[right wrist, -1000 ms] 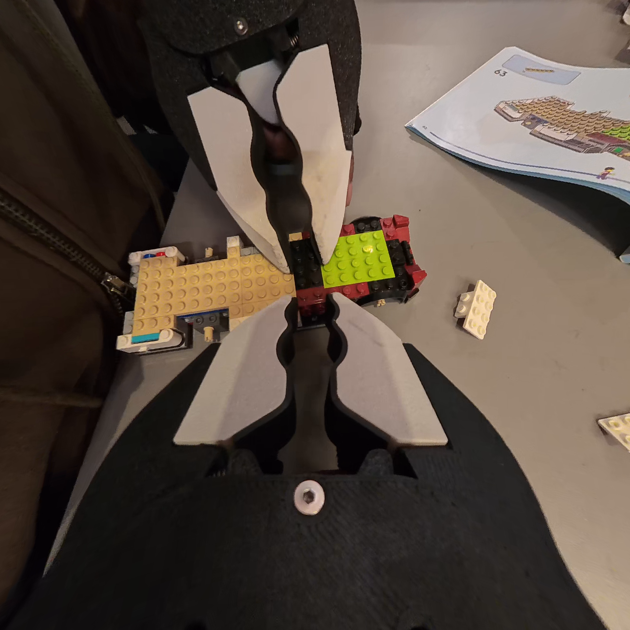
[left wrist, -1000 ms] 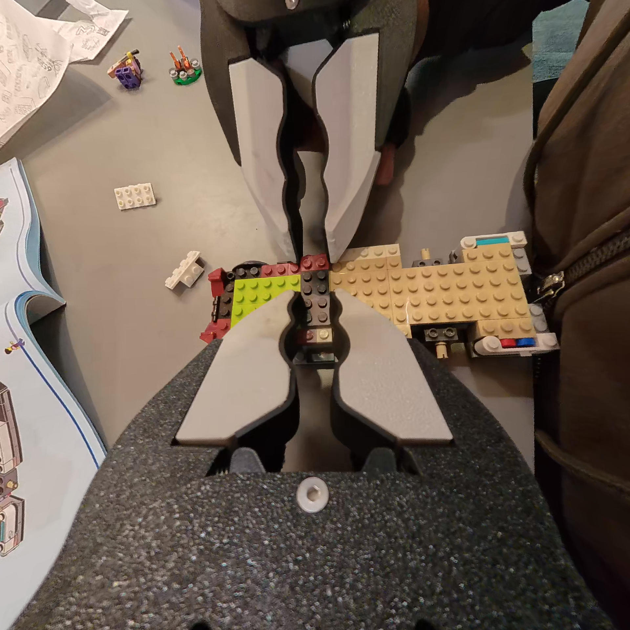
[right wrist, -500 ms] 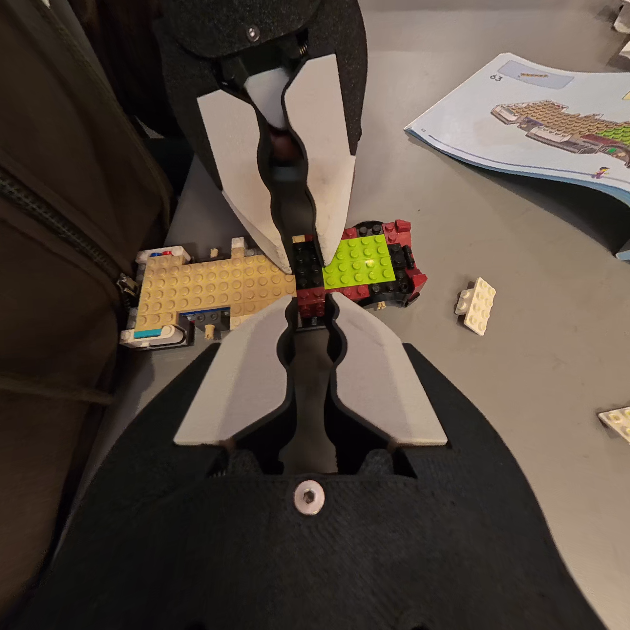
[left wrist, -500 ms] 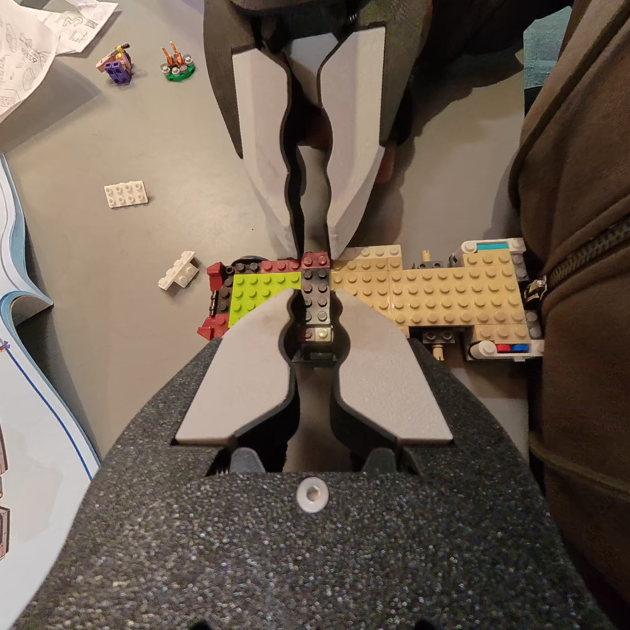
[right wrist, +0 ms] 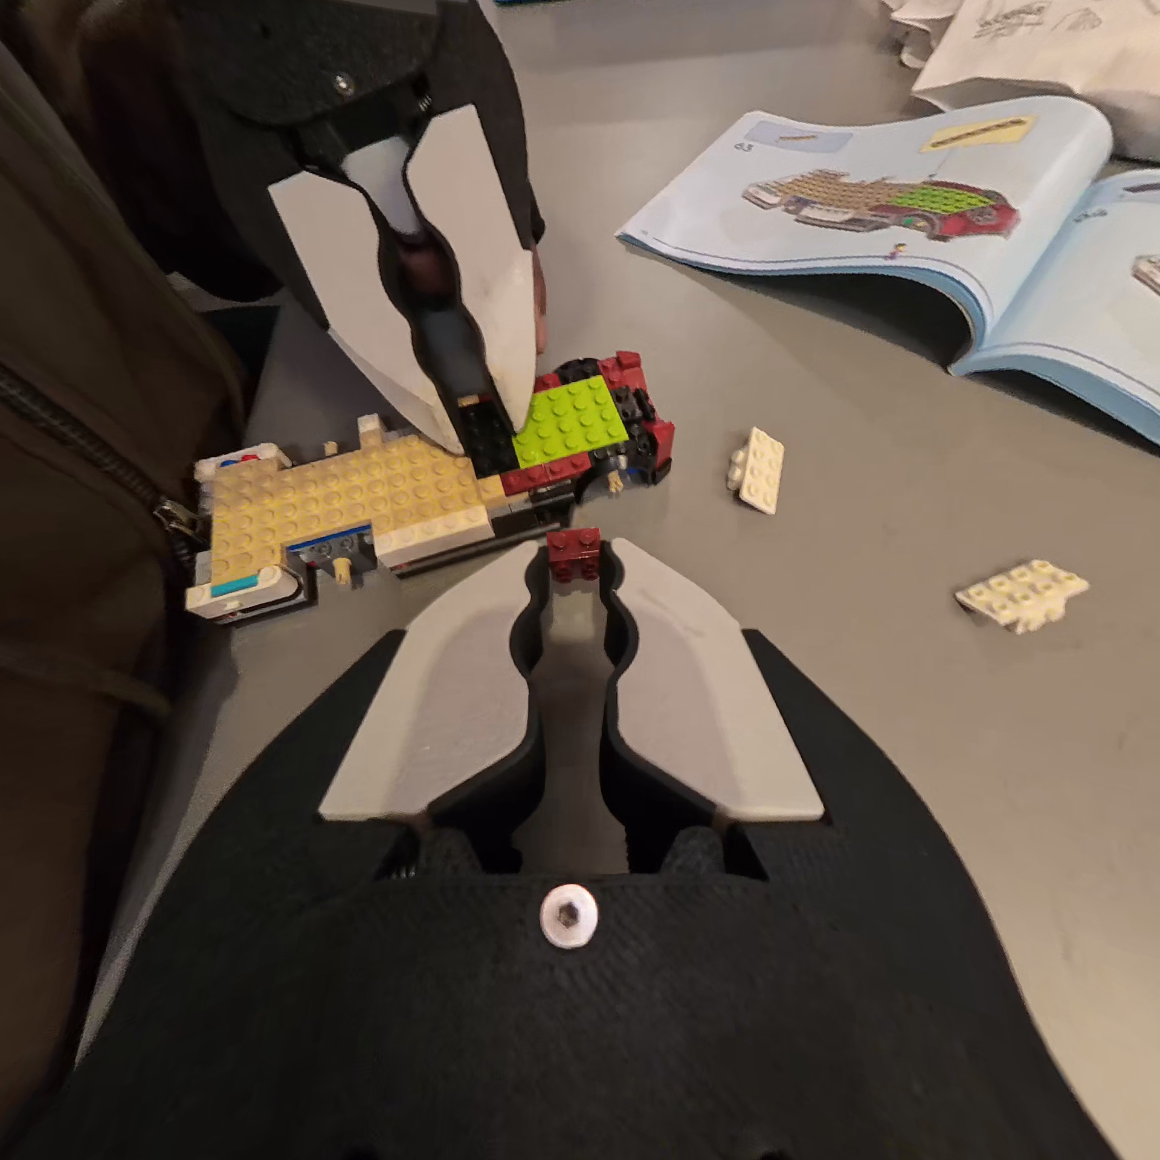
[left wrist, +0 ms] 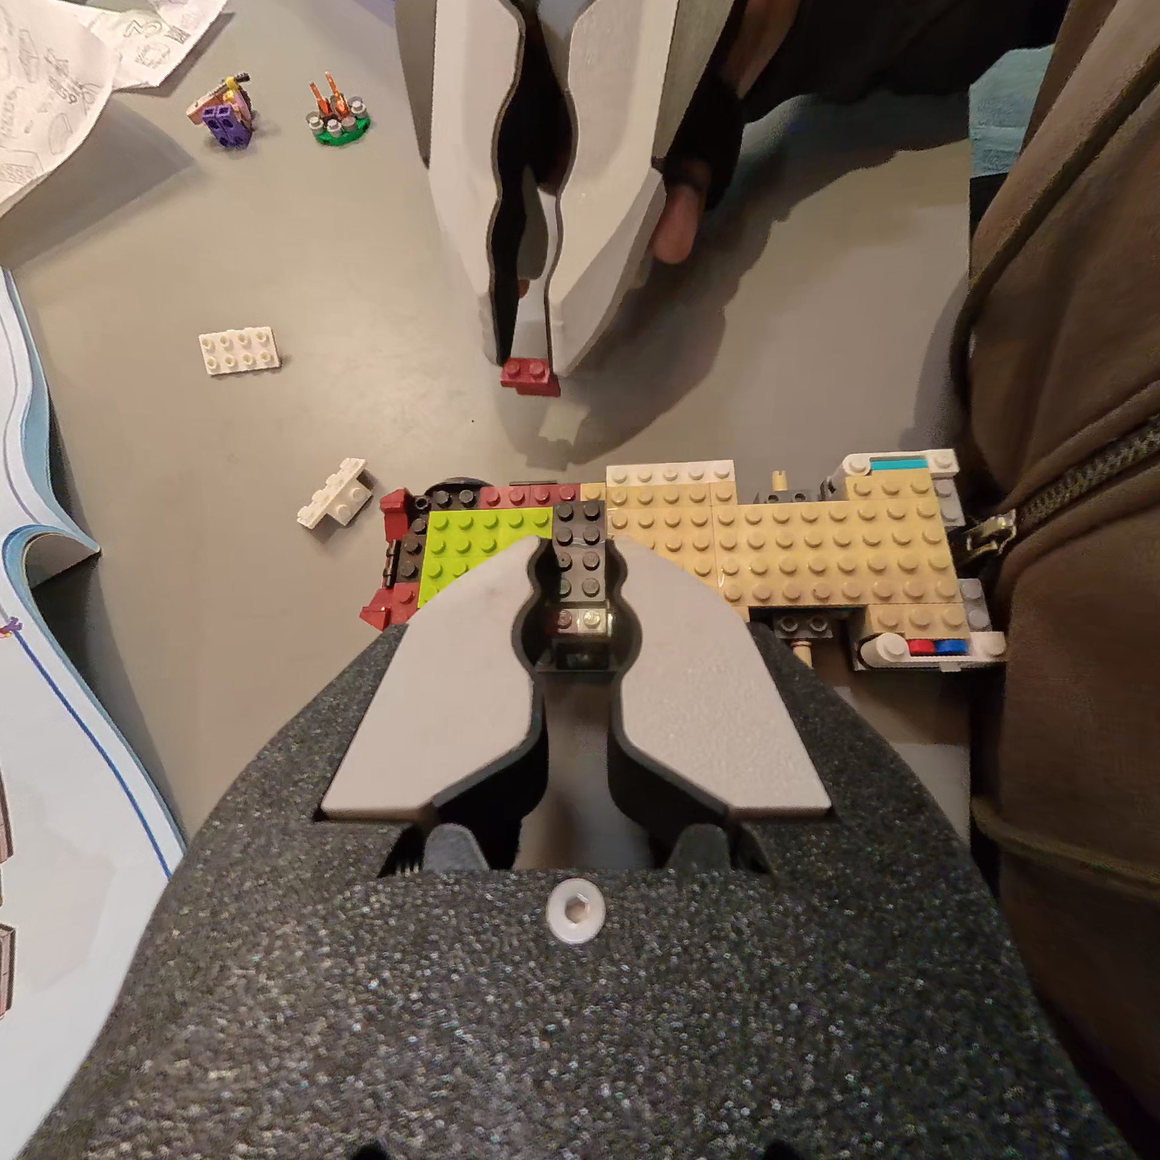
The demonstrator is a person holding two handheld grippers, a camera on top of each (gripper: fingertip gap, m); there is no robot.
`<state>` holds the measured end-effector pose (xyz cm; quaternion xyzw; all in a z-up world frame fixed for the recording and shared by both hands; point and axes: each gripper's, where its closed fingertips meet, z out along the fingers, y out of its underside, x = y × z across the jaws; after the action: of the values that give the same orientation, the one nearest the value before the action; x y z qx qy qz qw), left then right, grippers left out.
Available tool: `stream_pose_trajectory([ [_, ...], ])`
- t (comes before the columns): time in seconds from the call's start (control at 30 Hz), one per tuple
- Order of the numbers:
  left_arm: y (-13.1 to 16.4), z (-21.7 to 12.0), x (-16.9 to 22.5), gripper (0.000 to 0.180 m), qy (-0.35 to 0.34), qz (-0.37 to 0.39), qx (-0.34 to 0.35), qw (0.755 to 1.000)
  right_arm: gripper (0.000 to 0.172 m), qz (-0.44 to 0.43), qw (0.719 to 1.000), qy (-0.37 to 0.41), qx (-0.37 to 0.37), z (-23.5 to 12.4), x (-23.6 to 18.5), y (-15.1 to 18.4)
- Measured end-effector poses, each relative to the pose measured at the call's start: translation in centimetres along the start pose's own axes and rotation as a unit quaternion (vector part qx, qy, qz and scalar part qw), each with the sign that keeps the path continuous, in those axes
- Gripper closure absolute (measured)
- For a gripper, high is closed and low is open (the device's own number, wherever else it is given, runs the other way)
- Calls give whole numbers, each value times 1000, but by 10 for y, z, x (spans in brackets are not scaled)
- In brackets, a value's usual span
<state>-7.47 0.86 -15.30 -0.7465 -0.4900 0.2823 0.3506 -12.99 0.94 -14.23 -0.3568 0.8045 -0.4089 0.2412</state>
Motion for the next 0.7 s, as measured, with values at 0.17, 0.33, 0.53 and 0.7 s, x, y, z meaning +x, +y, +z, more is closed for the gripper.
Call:
stream_pose_trajectory([
  [0.17,-11,-9,-4,142,-3,-26,43,999,156,42,996,84,6,-30,17,6],
  [0.33,-31,-39,-23,143,-34,-78,133,987,156,78,952,297,15,-134,69,6],
  [0.53,-27,-66,-39,143,-71,-74,150,983,156,185,827,530,-24,-291,135,71],
  [0.7,-12,-79,-49,143,-107,-77,122,984,138,231,811,535,-57,-297,143,104],
])
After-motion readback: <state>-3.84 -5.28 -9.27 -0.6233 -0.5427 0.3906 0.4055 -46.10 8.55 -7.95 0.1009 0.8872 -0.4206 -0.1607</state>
